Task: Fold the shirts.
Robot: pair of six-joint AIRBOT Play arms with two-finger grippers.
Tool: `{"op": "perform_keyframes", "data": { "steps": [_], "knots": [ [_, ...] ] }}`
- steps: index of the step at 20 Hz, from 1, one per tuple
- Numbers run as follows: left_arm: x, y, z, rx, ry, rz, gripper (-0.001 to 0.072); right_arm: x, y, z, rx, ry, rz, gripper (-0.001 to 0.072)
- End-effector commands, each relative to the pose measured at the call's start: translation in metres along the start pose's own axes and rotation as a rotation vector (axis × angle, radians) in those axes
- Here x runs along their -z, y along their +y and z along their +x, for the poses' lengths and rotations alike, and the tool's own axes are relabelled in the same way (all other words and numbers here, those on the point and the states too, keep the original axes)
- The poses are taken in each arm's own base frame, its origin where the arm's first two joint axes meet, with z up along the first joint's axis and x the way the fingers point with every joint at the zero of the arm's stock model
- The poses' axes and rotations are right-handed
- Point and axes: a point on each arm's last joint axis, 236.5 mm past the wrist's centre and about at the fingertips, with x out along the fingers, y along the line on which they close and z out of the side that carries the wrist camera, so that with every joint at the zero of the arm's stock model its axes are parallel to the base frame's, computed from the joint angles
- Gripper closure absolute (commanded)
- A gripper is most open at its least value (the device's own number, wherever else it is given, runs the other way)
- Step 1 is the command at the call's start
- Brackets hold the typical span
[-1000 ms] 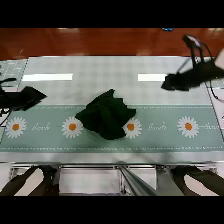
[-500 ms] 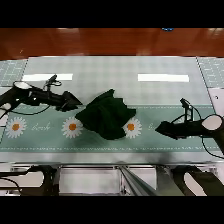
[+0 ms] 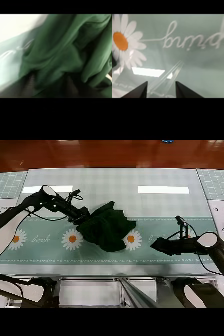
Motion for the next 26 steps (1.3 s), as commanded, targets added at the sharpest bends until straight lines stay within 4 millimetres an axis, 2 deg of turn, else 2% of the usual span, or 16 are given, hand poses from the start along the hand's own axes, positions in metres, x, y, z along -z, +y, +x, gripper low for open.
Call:
{"op": "perform_keyframes", "data": {
  "steps": [1, 4, 6, 8, 10, 17, 19, 22, 23, 24, 26],
  "knots": [
    [-0.003, -0.003, 0.006, -0.026, 0.005, 0.058, 0.0690, 0.014, 0.025, 0.012, -0.026, 0.025, -0.032, 0.0307],
    [-0.008, -0.004, -0.007, -0.018, -0.012, 0.103, 0.0690, 0.012, 0.054, 0.022, -0.079, -0.025, -0.048, 0.0307],
    [-0.019, -0.003, -0.027, -0.018, -0.067, 0.102, 0.0690, 0.017, 0.068, 0.031, -0.108, -0.018, -0.039, 0.0307],
    [-0.029, 0.001, -0.047, -0.017, -0.121, 0.089, 0.0690, 0.024, 0.077, 0.050, -0.121, 0.011, -0.020, 0.0307],
    [-0.029, 0.005, -0.056, -0.012, -0.131, 0.076, 0.0690, 0.025, 0.086, 0.068, -0.126, 0.029, -0.043, 0.0307],
    [-0.026, 0.005, -0.056, -0.008, -0.120, 0.076, 0.0690, -0.003, 0.138, 0.110, -0.164, 0.104, -0.100, 0.0307],
    [-0.028, 0.005, -0.056, -0.010, -0.126, 0.076, 0.0690, -0.003, 0.150, 0.117, -0.190, 0.146, -0.103, 0.0307],
    [-0.032, 0.006, -0.056, -0.016, -0.146, 0.075, 0.0690, 0.009, 0.159, 0.126, -0.196, 0.209, -0.123, 0.0312],
    [-0.034, 0.006, -0.057, -0.014, -0.151, 0.074, 0.0690, 0.016, 0.162, 0.129, -0.195, 0.226, -0.135, 0.0340],
    [-0.035, 0.004, -0.057, -0.007, -0.156, 0.072, 0.0690, 0.022, 0.166, 0.132, -0.196, 0.236, -0.157, 0.0434],
    [-0.037, -0.002, -0.058, 0.020, -0.168, 0.066, 0.0690, 0.032, 0.177, 0.132, -0.208, 0.245, -0.229, 0.0686]
  ]
}}
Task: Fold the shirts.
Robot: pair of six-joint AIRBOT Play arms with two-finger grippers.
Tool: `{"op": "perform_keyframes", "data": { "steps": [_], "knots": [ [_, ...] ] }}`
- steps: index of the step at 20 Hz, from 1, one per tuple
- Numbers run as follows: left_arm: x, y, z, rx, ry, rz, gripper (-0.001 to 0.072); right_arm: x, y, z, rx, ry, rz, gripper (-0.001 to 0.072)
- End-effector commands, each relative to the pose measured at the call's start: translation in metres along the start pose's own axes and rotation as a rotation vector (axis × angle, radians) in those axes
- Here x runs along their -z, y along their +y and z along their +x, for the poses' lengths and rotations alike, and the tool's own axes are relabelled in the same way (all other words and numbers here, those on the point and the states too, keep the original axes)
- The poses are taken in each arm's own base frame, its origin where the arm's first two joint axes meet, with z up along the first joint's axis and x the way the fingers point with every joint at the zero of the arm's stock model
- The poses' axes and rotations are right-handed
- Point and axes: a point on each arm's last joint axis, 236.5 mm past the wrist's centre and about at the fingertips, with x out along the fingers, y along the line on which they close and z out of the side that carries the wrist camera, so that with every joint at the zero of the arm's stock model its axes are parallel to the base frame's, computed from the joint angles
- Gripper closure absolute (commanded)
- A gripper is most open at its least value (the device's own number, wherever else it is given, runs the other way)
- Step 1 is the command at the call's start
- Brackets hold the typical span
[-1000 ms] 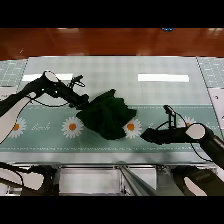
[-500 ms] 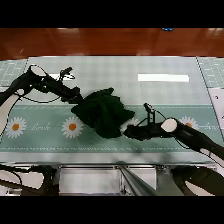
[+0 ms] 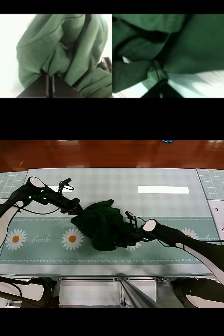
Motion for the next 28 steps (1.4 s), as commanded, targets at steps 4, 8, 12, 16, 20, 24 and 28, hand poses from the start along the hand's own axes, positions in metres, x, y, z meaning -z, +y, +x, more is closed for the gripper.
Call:
{"op": "perform_keyframes", "data": {
  "steps": [4, 8, 12, 16, 20, 24, 28],
  "knots": [
    [-0.025, -0.030, -0.037, 0.113, -0.148, -0.021, 0.0690, -0.016, 0.042, -0.031, -0.036, -0.047, -0.205, 0.0686],
    [-0.066, -0.098, -0.159, 0.193, -0.496, 0.157, 0.0690, -0.115, 0.074, -0.199, 0.104, -0.434, -0.343, 0.0687],
    [-0.058, -0.188, -0.290, 0.161, -0.807, 0.404, 0.0690, -0.143, 0.137, -0.398, 0.177, -0.826, -0.469, 0.0687],
    [-0.001, -0.277, -0.372, 0.062, -1.008, 0.665, 0.0690, -0.085, 0.207, -0.522, 0.258, -1.057, -0.651, 0.0686],
    [0.065, -0.313, -0.393, -0.079, -1.066, 0.777, 0.0690, -0.014, 0.231, -0.594, 0.327, -1.252, -0.728, 0.0686],
    [0.112, -0.282, -0.356, -0.204, -0.881, 0.683, 0.0690, 0.037, 0.189, -0.620, 0.496, -1.288, -0.631, 0.0686],
    [0.124, -0.237, -0.296, -0.152, -0.745, 0.550, 0.0690, 0.045, 0.145, -0.603, 0.606, -1.153, -0.521, 0.0686]
  ]
}}
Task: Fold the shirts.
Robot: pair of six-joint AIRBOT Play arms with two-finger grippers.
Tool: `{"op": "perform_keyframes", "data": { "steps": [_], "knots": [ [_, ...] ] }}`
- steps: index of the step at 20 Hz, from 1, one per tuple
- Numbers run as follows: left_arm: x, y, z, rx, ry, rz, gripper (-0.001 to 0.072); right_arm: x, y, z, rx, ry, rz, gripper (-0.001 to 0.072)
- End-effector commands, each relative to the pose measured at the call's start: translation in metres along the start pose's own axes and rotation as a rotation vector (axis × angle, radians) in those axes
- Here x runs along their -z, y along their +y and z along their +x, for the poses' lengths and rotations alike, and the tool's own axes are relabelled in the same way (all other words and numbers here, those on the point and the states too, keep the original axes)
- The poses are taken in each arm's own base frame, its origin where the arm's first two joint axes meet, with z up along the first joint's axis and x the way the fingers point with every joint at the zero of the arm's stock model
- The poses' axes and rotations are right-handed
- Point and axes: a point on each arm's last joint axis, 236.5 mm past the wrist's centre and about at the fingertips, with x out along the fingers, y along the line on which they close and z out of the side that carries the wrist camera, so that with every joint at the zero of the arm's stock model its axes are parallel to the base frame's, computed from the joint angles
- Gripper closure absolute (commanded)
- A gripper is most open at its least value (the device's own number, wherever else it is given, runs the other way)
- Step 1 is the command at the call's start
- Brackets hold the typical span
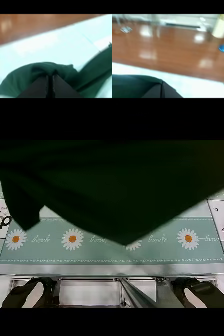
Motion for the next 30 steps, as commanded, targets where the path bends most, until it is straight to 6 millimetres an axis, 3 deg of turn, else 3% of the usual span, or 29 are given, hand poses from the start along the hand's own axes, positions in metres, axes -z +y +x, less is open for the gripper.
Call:
{"op": "perform_keyframes", "data": {
  "steps": [1, 5, 7, 9, 11, 12, 14, 15, 17, 18, 19, 22, 23, 24, 25, 26, 28, 30],
  "knots": [
    [0.084, 0.008, 0.023, 0.021, 0.180, -0.143, 0.0690, 0.050, -0.020, -0.001, 0.086, 0.193, 0.007, 0.0686],
    [0.220, 0.015, 0.089, 0.134, 0.435, -0.389, 0.0690, 0.129, -0.006, 0.069, 0.017, 0.442, 0.012, 0.0686],
    [0.271, 0.036, 0.126, 0.095, 0.453, -0.457, 0.0690, 0.169, -0.009, 0.117, 0.016, 0.527, 0.000, 0.0688],
    [0.289, 0.080, 0.159, -0.032, 0.361, -0.472, 0.0690, 0.201, -0.012, 0.171, 0.015, 0.598, -0.022, 0.0689],
    [0.287, 0.124, 0.183, -0.154, 0.285, -0.505, 0.0690, 0.221, -0.016, 0.231, 0.012, 0.634, 0.046, 0.0687],
    [0.287, 0.140, 0.195, -0.187, 0.283, -0.520, 0.0690, 0.232, -0.021, 0.257, 0.020, 0.656, 0.102, 0.0686],
    [0.297, 0.153, 0.218, -0.179, 0.355, -0.566, 0.0687, 0.258, -0.021, 0.300, 0.005, 0.732, 0.199, 0.0685],
    [0.305, 0.153, 0.228, -0.154, 0.413, -0.588, 0.0603, 0.271, -0.013, 0.318, -0.031, 0.765, 0.252, 0.0670],
    [0.309, 0.153, 0.240, -0.087, 0.525, -0.611, 0.0199, 0.283, 0.003, 0.341, -0.125, 0.801, 0.364, 0.0301],
    [0.297, 0.159, 0.238, -0.054, 0.549, -0.619, 0.0203, 0.282, 0.001, 0.342, -0.152, 0.819, 0.408, 0.0299],
    [0.279, 0.169, 0.228, -0.038, 0.546, -0.606, 0.0203, 0.280, -0.016, 0.335, -0.137, 0.835, 0.432, 0.0299],
    [0.233, 0.236, 0.160, -0.169, 0.414, -0.630, 0.0203, 0.282, -0.099, 0.275, 0.017, 0.904, 0.423, 0.0300],
    [0.235, 0.256, 0.135, -0.226, 0.372, -0.682, 0.0203, 0.292, -0.129, 0.248, 0.104, 0.926, 0.434, 0.0301],
    [0.252, 0.269, 0.115, -0.277, 0.348, -0.787, 0.0204, 0.306, -0.148, 0.229, 0.168, 0.918, 0.475, 0.0305],
    [0.276, 0.268, 0.108, -0.277, 0.349, -0.900, 0.0203, 0.325, -0.151, 0.218, 0.186, 0.891, 0.537, 0.0306],
    [0.304, 0.253, 0.112, -0.219, 0.368, -1.011, 0.0204, 0.350, -0.139, 0.211, 0.161, 0.865, 0.610, 0.0305],
    [0.341, 0.213, 0.132, -0.063, 0.393, -1.091, 0.0203, 0.405, -0.101, 0.200, 0.081, 0.849, 0.708, 0.0305],
    [0.363, 0.187, 0.148, 0.025, 0.424, -1.141, 0.0204, 0.450, -0.065, 0.185, 0.014, 0.881, 0.790, 0.0305]
  ]
}}
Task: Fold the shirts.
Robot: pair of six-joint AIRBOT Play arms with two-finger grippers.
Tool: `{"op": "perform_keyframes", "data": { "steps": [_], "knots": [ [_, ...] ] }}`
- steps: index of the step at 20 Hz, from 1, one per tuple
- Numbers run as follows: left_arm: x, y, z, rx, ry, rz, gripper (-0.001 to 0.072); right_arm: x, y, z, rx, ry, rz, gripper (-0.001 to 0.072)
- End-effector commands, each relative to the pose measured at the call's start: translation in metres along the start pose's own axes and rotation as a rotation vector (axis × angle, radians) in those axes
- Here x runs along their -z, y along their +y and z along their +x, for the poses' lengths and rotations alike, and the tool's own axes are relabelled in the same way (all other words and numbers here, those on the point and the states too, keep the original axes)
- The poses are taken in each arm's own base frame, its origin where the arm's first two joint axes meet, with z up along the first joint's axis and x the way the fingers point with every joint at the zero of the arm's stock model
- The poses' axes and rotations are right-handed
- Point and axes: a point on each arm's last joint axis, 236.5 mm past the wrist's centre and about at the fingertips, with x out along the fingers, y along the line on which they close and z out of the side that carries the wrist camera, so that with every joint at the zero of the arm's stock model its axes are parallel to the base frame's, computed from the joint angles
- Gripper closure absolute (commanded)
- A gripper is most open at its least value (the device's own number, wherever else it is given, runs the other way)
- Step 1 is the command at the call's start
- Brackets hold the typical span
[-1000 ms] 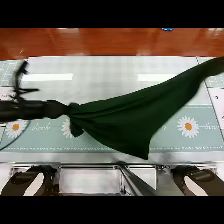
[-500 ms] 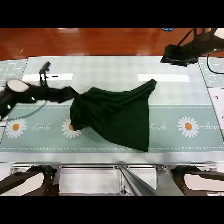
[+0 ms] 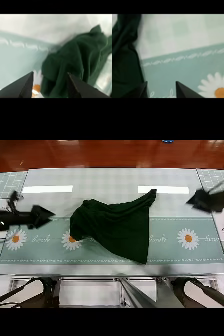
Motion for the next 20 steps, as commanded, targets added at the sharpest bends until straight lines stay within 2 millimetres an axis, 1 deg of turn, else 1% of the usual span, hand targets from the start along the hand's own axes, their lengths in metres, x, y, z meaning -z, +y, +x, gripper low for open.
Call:
{"op": "perform_keyframes", "data": {
  "steps": [1, 3, 4, 7, 8, 9, 10, 11, 14, 15, 16, 18, 20],
  "knots": [
    [0.047, 0.004, 0.035, 0.127, 0.119, -0.098, 0.0204, 0.076, -0.003, 0.047, -0.141, 0.040, 0.097, 0.0305],
    [0.059, -0.001, 0.054, 0.143, 0.190, -0.092, 0.0204, 0.106, -0.007, 0.060, -0.151, 0.096, 0.106, 0.0305],
    [0.060, -0.007, 0.062, 0.161, 0.208, -0.084, 0.0204, 0.116, -0.009, 0.064, -0.152, 0.120, 0.108, 0.0306],
    [0.064, -0.018, 0.085, 0.163, 0.255, -0.074, 0.0205, 0.133, -0.007, 0.066, -0.165, 0.176, 0.101, 0.0305],
    [0.064, -0.020, 0.090, 0.156, 0.264, -0.057, 0.0238, 0.139, -0.005, 0.066, -0.171, 0.198, 0.094, 0.0306],
    [0.062, -0.023, 0.093, 0.150, 0.263, -0.035, 0.0507, 0.145, -0.001, 0.065, -0.178, 0.224, 0.080, 0.0305],
    [0.058, -0.027, 0.094, 0.152, 0.257, -0.012, 0.0689, 0.152, 0.004, 0.066, -0.185, 0.252, 0.061, 0.0306],
    [0.052, -0.031, 0.093, 0.154, 0.247, 0.009, 0.0691, 0.160, 0.008, 0.068, -0.187, 0.276, 0.041, 0.0305],
    [0.042, -0.042, 0.087, 0.175, 0.238, 0.039, 0.0690, 0.207, 0.018, 0.082, -0.178, 0.403, 0.018, 0.0305],
    [0.040, -0.044, 0.086, 0.178, 0.239, 0.044, 0.0690, 0.218, 0.021, 0.085, -0.170, 0.429, 0.002, 0.0306],
    [0.040, -0.044, 0.086, 0.178, 0.238, 0.045, 0.0690, 0.224, 0.024, 0.089, -0.161, 0.438, -0.014, 0.0305],
    [0.041, -0.043, 0.086, 0.177, 0.240, 0.048, 0.0690, 0.224, 0.030, 0.096, -0.139, 0.423, -0.013, 0.0305],
    [0.041, -0.043, 0.086, 0.177, 0.241, 0.048, 0.0690, 0.235, 0.035, 0.102, -0.133, 0.464, -0.005, 0.0305]
  ]
}}
